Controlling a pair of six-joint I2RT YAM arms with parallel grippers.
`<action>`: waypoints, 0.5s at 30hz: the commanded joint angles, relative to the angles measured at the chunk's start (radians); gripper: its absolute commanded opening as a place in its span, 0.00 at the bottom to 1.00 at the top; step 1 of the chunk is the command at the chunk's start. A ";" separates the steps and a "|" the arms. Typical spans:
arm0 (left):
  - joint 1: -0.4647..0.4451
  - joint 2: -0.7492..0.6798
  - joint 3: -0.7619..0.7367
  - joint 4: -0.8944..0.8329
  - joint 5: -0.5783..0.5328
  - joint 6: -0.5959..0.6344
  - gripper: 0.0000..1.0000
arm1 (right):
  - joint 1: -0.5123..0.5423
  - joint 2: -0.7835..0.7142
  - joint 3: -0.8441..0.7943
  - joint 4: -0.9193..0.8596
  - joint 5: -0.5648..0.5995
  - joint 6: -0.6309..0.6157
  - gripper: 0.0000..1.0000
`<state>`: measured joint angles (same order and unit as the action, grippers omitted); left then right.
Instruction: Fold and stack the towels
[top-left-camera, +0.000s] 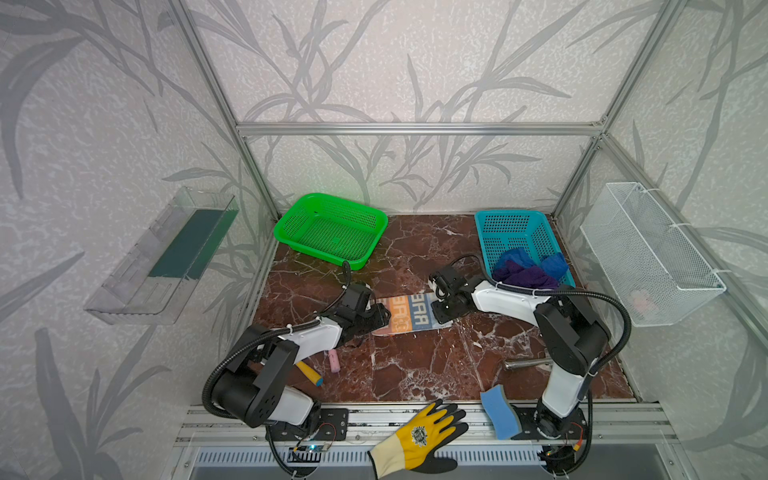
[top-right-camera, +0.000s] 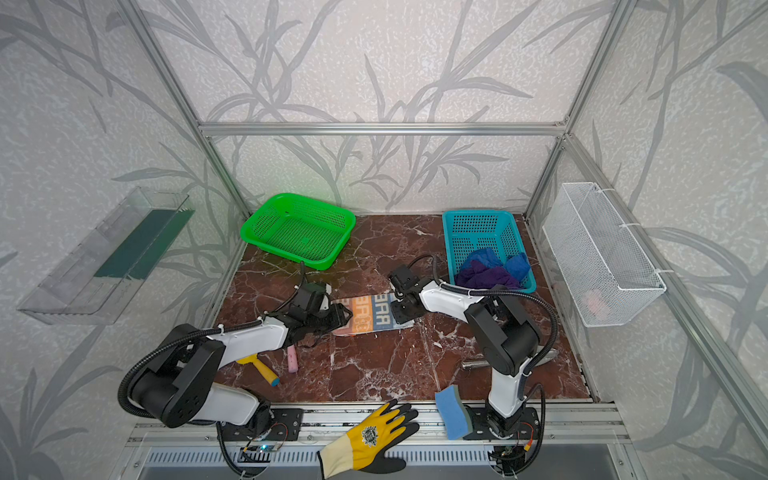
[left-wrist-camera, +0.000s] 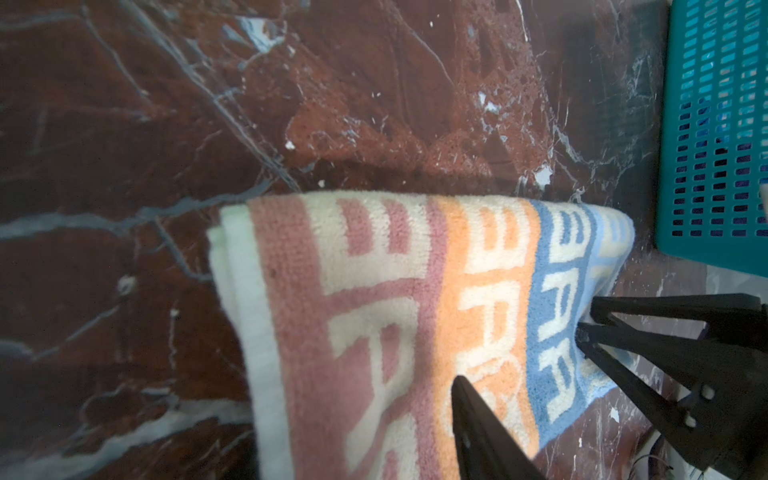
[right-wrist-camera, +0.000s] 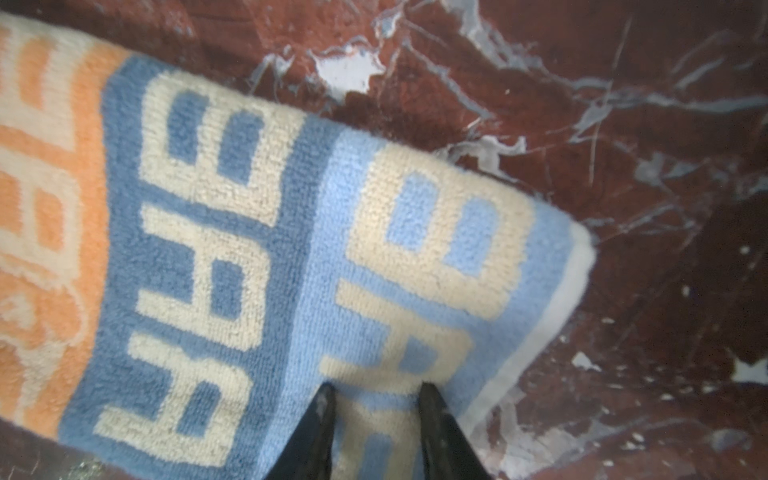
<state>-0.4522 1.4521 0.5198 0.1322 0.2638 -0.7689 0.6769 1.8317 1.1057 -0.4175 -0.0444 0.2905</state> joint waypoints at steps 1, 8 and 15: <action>-0.012 0.028 -0.047 -0.081 -0.008 -0.011 0.47 | 0.007 0.031 -0.036 -0.071 -0.002 0.001 0.35; -0.011 0.029 -0.037 -0.067 -0.038 0.005 0.03 | 0.010 0.029 -0.036 -0.075 0.000 -0.002 0.35; -0.012 0.086 0.035 -0.100 -0.034 0.038 0.00 | 0.014 0.000 -0.053 -0.035 -0.021 -0.016 0.35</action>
<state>-0.4576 1.4948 0.5381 0.1333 0.2531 -0.7544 0.6819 1.8275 1.1004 -0.4110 -0.0441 0.2848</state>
